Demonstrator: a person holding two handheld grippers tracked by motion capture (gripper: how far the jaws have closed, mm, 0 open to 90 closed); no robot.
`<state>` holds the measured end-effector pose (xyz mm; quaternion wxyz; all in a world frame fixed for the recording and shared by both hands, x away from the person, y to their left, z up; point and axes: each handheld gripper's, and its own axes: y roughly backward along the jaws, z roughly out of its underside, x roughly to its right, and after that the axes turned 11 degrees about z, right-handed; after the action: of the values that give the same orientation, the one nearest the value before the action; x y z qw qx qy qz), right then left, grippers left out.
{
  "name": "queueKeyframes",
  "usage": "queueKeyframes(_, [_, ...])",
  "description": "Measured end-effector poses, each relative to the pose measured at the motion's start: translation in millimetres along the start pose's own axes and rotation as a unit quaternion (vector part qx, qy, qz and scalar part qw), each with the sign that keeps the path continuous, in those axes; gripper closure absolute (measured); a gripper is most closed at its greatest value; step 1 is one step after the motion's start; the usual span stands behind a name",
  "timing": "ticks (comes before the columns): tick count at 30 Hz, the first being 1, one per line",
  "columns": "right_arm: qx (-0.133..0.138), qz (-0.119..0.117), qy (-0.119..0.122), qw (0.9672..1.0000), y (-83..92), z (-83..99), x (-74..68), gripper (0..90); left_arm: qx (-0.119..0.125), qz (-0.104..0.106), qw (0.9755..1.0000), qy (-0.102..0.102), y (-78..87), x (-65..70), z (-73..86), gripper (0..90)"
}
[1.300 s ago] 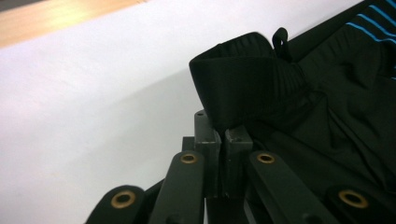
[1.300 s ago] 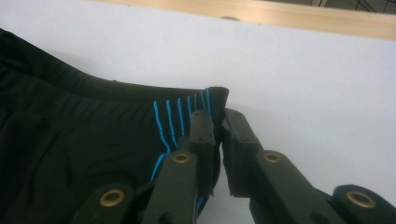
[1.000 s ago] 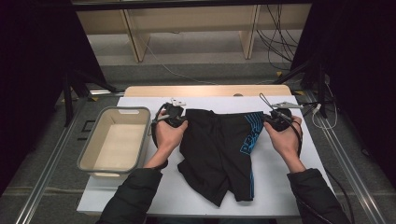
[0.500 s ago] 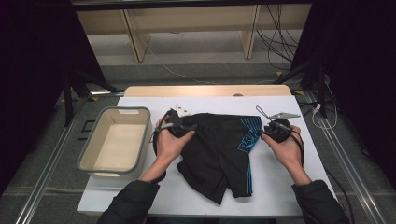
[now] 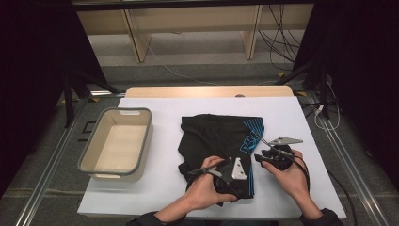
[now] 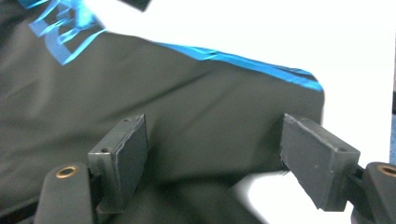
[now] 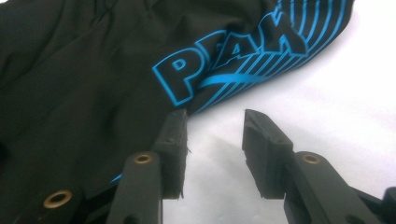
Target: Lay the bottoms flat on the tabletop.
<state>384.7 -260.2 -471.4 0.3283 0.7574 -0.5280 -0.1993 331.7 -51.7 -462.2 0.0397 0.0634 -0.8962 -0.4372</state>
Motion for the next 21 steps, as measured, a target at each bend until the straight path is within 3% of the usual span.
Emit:
queueKeyframes(2, [-0.001,0.0,0.0,1.0,-0.2,0.9,-0.8,61.2,-0.002,-0.001,0.9999,-0.012,-8.3,4.2,-4.8,24.5])
queueKeyframes(5, [-0.001,0.0,-0.001,1.0,0.3,1.4,-0.8,61.2,-0.022,-0.004,0.9991,-0.036,-17.4,6.7,-9.2,42.6])
queueKeyframes(7, [0.0,0.0,-0.001,1.0,0.6,1.2,-0.4,61.2,-0.019,0.013,0.9994,-0.027,-17.4,4.9,-11.1,60.7])
queueKeyframes(10, [0.001,0.0,-0.002,1.0,1.2,1.5,1.0,61.2,-0.006,0.007,0.9998,-0.018,-10.5,3.2,-12.4,83.4])
queueKeyframes(14, [0.002,0.0,-0.007,1.0,3.0,0.9,2.3,61.3,0.037,0.008,0.999,0.023,10.3,-5.6,-11.5,86.7])
queueKeyframes(17, [0.006,0.001,-0.005,1.0,4.5,-0.4,2.6,61.3,0.079,-0.019,0.9958,0.043,34.1,-15.1,-8.6,86.8])
queueKeyframes(21, [0.008,-0.001,-0.001,1.0,6.6,-1.6,-1.4,61.4,0.131,-0.07,0.9849,0.09,70.4,-36.7,4.8,86.8])
